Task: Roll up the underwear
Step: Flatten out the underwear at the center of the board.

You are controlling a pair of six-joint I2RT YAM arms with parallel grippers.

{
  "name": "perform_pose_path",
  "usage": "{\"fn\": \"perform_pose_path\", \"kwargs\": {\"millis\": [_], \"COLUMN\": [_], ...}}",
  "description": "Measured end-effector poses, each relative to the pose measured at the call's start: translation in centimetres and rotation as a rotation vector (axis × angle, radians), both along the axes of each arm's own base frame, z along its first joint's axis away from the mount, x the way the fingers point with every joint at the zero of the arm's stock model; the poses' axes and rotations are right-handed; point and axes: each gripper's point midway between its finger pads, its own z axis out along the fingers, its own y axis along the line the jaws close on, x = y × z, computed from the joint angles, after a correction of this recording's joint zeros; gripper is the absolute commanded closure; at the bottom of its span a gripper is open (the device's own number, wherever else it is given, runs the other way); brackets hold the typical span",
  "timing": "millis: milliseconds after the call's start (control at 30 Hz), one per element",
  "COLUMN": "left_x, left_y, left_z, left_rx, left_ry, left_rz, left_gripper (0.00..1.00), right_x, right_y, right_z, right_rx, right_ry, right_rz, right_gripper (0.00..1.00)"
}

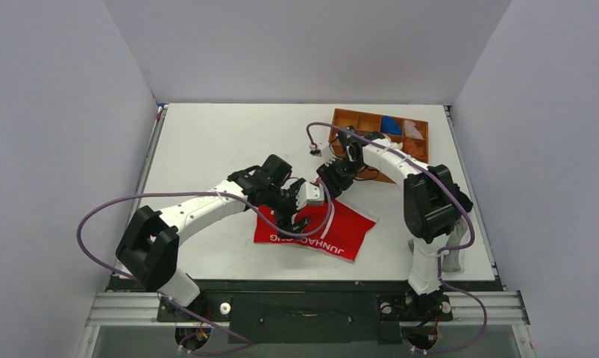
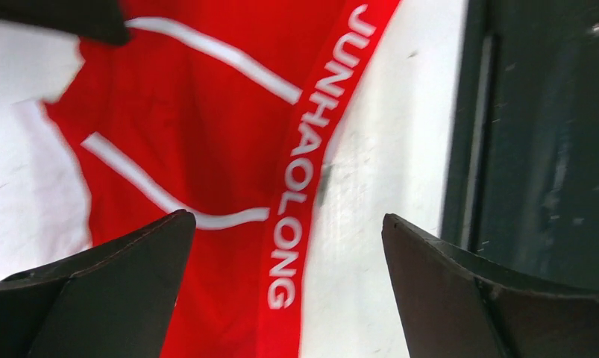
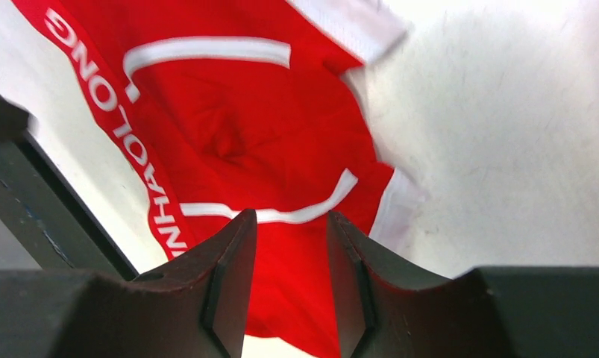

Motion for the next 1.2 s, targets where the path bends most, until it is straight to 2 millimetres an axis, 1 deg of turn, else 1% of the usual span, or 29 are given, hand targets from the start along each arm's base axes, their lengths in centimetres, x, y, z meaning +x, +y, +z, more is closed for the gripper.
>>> {"fn": "perform_pose_path", "kwargs": {"millis": [33, 133, 233, 333, 533, 633, 700, 967, 1200], "left_x": [-0.5, -1.8, -3.1, -3.7, -3.5, -3.6, -3.4, -3.3, -3.6], "left_y": [-0.5, -1.4, -1.4, -1.3, -1.8, -1.6, -1.8, -2.6, -3.5], "left_z": [0.0, -0.9, -2.9, -4.7, -7.1, -7.9, -8.0, -8.2, -8.2], "left_rx": [-0.022, -0.057, -0.056, -0.036, -0.018, -0.008, -0.014, -0.031, -0.04], "left_ry": [0.028, 0.102, 0.158, 0.193, 0.217, 0.226, 0.221, 0.202, 0.196], "left_rz": [-0.011, -0.031, -0.038, -0.036, -0.031, -0.026, -0.026, -0.044, -0.082], "left_gripper": [0.03, 0.03, 0.03, 0.03, 0.03, 0.03, 0.03, 0.03, 0.02], "right_x": [0.2, 2.0, 3.1, 3.2, 2.6, 2.3, 2.4, 4.0, 4.9], "right_y": [0.5, 2.4, 4.1, 5.4, 7.3, 7.7, 7.9, 8.4, 8.4], "right_z": [0.4, 1.2, 1.0, -0.2, -1.9, -2.7, -3.1, -3.2, -3.3], "right_rx": [0.014, 0.07, 0.113, 0.133, 0.154, 0.154, 0.153, 0.138, 0.119], "right_ry": [0.003, -0.006, 0.015, 0.06, 0.14, 0.17, 0.184, 0.155, 0.134], "right_rz": [0.006, 0.013, 0.018, 0.025, 0.036, 0.034, 0.03, 0.002, -0.025], "right_gripper": [0.64, 0.65, 0.65, 0.65, 0.65, 0.66, 0.67, 0.67, 0.68]}}
